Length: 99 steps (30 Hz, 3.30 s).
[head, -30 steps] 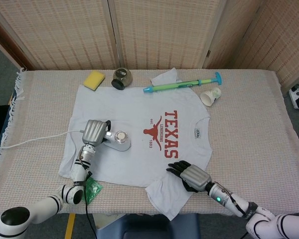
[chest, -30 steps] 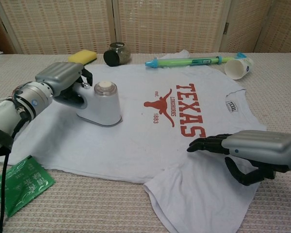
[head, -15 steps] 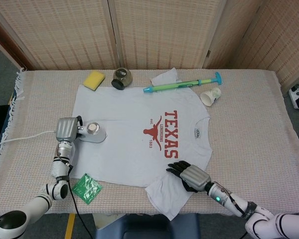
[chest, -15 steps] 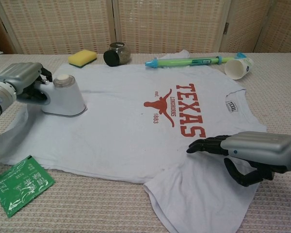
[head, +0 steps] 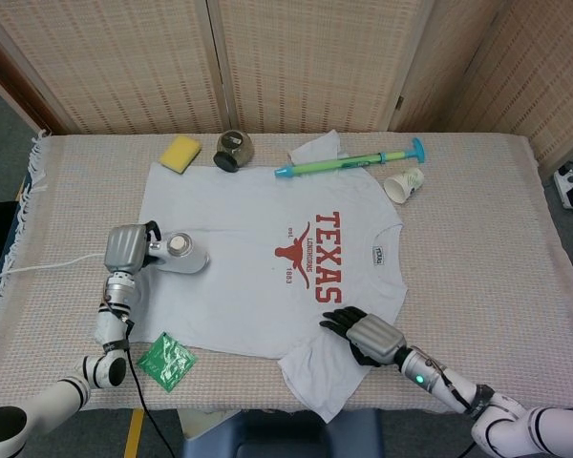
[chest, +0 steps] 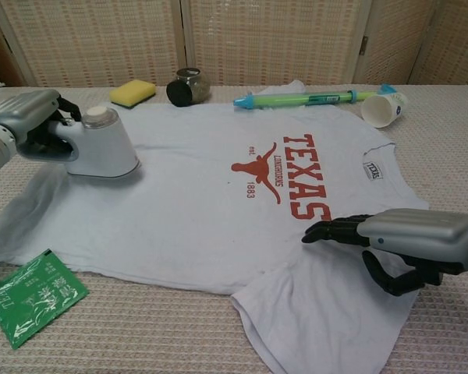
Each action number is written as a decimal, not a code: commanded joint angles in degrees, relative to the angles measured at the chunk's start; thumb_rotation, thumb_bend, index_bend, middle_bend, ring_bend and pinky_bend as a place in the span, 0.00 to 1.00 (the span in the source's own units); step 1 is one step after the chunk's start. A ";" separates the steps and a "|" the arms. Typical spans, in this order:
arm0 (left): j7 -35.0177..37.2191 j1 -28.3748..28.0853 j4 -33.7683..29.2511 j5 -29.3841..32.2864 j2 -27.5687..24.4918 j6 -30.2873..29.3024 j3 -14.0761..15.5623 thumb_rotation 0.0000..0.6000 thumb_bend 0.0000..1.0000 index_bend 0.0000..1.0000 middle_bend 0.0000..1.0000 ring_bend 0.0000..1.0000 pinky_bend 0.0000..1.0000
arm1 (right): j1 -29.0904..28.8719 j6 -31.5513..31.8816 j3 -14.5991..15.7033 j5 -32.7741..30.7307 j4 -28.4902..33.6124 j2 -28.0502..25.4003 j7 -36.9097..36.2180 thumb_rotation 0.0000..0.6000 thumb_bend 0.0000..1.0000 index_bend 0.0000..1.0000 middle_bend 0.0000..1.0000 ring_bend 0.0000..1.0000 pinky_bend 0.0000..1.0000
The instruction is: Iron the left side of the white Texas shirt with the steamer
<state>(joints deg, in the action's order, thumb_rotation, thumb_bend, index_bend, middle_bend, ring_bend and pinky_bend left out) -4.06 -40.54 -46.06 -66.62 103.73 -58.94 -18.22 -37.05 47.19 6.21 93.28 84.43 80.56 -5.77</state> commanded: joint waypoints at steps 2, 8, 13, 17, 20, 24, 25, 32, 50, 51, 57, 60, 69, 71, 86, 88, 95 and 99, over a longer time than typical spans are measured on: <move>-6.73 -2.09 -8.17 -0.42 1.27 -1.83 0.04 1.00 0.95 0.81 0.96 0.94 0.81 | 0.03 0.37 0.14 0.00 0.29 -0.26 0.17 0.92 1.00 0.00 0.00 0.00 0.06; -12.37 -4.75 -7.38 -0.83 5.95 -1.86 1.09 1.00 0.95 0.81 0.96 0.94 0.81 | 0.11 0.59 0.21 -0.54 0.67 -0.49 0.70 0.92 1.00 0.00 0.00 0.00 0.06; -14.66 -6.26 -2.56 -1.27 9.24 -1.88 1.52 1.00 0.95 0.81 0.96 0.94 0.81 | 0.04 0.36 0.23 -1.06 0.83 -0.40 1.15 0.92 1.00 0.00 0.00 0.00 0.06; -13.66 -6.68 2.73 -0.06 10.77 -1.52 0.19 1.00 0.95 0.81 0.96 0.94 0.81 | 0.00 0.34 0.31 -1.20 1.10 -0.32 1.54 0.92 1.00 0.00 0.00 0.00 0.06; -12.29 -6.51 6.17 1.55 10.79 -0.86 -1.33 1.00 0.95 0.81 0.96 0.94 0.81 | -0.04 0.30 0.35 -1.33 1.29 -0.34 1.90 0.92 1.00 0.00 0.00 0.00 0.06; -10.60 -6.10 10.90 3.81 10.26 0.41 -3.27 1.00 0.95 0.81 0.96 0.94 0.81 | -0.13 0.16 0.38 -1.51 1.45 -0.24 2.24 0.92 1.00 0.00 0.00 0.00 0.06; -10.35 -5.93 12.56 4.61 10.12 0.99 -3.82 1.00 0.95 0.81 0.96 0.94 0.81 | -0.18 0.07 0.38 -1.59 1.47 -0.18 2.33 0.92 1.00 0.00 0.00 0.00 0.06; -7.48 -4.10 20.62 7.47 8.70 5.16 -5.32 1.00 0.95 0.81 0.96 0.94 0.81 | -0.41 -0.13 0.31 -1.82 1.74 0.00 2.88 0.92 1.00 0.00 0.00 0.00 0.06; 6.47 4.95 -5.16 -8.93 -4.26 -6.06 6.54 1.00 0.95 0.81 0.96 0.93 0.80 | -0.07 1.52 0.76 -1.14 2.02 -0.80 2.26 0.92 1.00 0.00 0.00 0.00 0.06; 6.12 5.17 -6.71 -9.74 -4.48 -6.47 7.28 1.00 0.95 0.81 0.96 0.93 0.80 | 0.00 1.62 0.79 -1.16 2.12 -0.86 2.30 0.92 1.00 0.00 0.00 0.00 0.06; 5.38 5.99 -13.02 -13.23 -4.12 -9.33 9.70 1.00 0.95 0.81 0.96 0.93 0.80 | 0.30 1.81 1.04 -1.27 2.52 -1.03 2.82 0.92 1.00 0.00 0.00 0.00 0.06; 4.95 5.92 -12.87 -13.82 -3.33 -9.67 9.99 1.00 0.95 0.81 0.96 0.93 0.80 | 0.35 1.71 1.10 -1.38 2.71 -1.08 3.22 0.92 1.00 0.00 0.00 0.00 0.06; 3.82 5.84 -4.15 -14.29 0.48 -9.72 10.55 1.00 0.95 0.81 0.96 0.93 0.80 | 0.29 1.50 0.95 -1.65 2.83 -1.05 3.53 0.92 1.00 0.00 0.00 0.00 0.06; 4.07 5.90 -2.13 -14.58 1.09 -9.90 10.78 1.00 0.95 0.81 0.96 0.93 0.80 | 0.27 1.45 0.92 -1.69 2.80 -1.02 3.51 0.92 1.00 0.00 0.00 0.00 0.06; 11.57 6.70 12.50 -11.40 2.30 -5.98 8.76 1.00 0.95 0.81 0.96 0.93 0.80 | 0.29 1.24 0.90 -1.97 2.59 -0.93 3.70 0.91 1.00 0.00 0.00 0.00 0.06; 12.29 6.80 14.64 -10.74 2.57 -4.95 8.42 1.00 0.95 0.81 0.96 0.93 0.80 | 0.33 1.23 0.92 -2.02 2.62 -0.91 3.79 0.92 1.00 0.00 0.00 0.00 0.06; 13.49 6.67 24.21 -8.61 3.55 -0.38 7.28 1.00 0.95 0.81 0.96 0.93 0.80 | 0.40 1.11 1.06 -2.00 2.51 -0.55 4.03 0.91 1.00 0.00 0.00 0.00 0.06; 15.55 6.68 26.75 -6.54 3.59 1.80 5.46 1.00 0.95 0.81 0.95 0.92 0.80 | 0.59 1.59 0.99 -1.94 2.86 -0.76 4.29 0.91 1.00 0.00 0.00 0.00 0.06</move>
<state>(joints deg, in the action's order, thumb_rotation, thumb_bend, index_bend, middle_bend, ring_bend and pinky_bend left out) 10.41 -33.85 -20.06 -74.14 107.18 -57.91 -11.81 -36.48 48.77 7.22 91.33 87.27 79.82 -1.50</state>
